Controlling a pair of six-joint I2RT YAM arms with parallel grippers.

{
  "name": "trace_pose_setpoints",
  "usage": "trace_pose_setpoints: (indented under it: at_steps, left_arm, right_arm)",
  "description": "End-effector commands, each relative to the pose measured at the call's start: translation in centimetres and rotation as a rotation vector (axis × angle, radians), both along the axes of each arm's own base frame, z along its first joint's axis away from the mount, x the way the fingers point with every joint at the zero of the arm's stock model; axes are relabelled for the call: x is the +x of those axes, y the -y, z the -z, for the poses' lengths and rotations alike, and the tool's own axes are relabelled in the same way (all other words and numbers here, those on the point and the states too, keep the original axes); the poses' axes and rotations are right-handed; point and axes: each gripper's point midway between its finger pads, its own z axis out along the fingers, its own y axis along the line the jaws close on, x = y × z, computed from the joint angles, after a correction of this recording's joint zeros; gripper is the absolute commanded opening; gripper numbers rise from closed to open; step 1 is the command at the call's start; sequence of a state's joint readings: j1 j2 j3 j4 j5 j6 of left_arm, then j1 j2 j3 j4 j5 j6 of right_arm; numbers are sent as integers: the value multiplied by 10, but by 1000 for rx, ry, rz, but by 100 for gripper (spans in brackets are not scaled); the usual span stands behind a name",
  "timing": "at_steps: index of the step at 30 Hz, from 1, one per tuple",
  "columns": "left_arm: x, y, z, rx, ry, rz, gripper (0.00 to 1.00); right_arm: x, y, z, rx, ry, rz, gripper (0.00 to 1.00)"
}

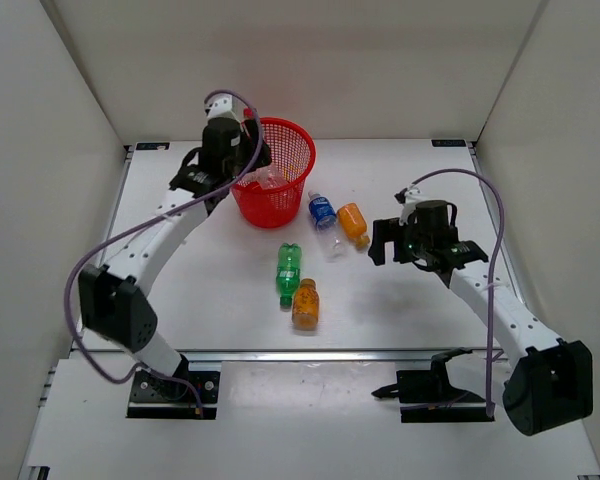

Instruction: Put the plastic bottles in the bin

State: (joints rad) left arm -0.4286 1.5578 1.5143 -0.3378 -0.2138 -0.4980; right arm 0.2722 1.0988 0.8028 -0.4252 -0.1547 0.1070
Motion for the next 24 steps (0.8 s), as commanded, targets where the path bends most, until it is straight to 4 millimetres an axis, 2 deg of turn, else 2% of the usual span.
trace_pose_setpoints:
  at_steps: [1,2,3,4,8,9,10,12,14,15,16,17,18,20,21,23,24]
  left_arm:
    - [21,-20,-28,-12,68,-85,64]
    - [24,-19,-20,0,47,-87,69]
    - [25,-17,-18,18,37,-79,82]
    - [26,-17,-25,20,49,-90,98]
    - [16,-14,-35,26,62,-73,99]
    - [13,-15,-42,12,75,-65,99]
    - [9,-15,-36,18,57,-54,98]
    - [-7,-14,-46,15,64,-34,99]
    - [-26,-10,-30,45,20,-1,99]
    - [-36,-10,-29,46,11,14,98]
    - [-49,-11,-20,59,-23,35,99]
    - [-59,-7,-7,72,-54,63,98]
    - [-70,-9,-6,80,-69,84,99]
    - [-96,-1,24,127,-139,149,99]
    - [-107,-4,30,140,-168,159,99]
    - [-137,-6,68,177,-275,211,98]
    - [-144,-9,71,161,-284,205,99]
  right_arm:
    - [42,-4,-36,-13,172,-33,99]
    - [49,-1,-41,-21,193,-31,99]
    - [53,-2,-35,-32,175,-36,99]
    - [63,3,-35,-53,189,-34,99]
    - [88,-2,-37,-53,216,-45,97]
    - [91,-8,-35,-45,218,-81,96]
    - [93,-15,-29,-39,213,-120,96]
    - [101,-25,-29,-38,231,-170,95]
    - [109,-34,-18,-62,240,-222,94]
    - [111,-38,-18,-53,240,-230,94]
    - [116,-39,-10,-61,229,-242,94]
    - [120,-39,-10,-63,229,-240,93]
    - [124,-41,0,-64,203,-245,93]
    - [136,-38,13,-88,181,-220,90]
    - [138,-39,13,-89,181,-227,89]
    - [145,-40,26,-85,163,-243,85]
    - [148,-40,23,-86,172,-238,84]
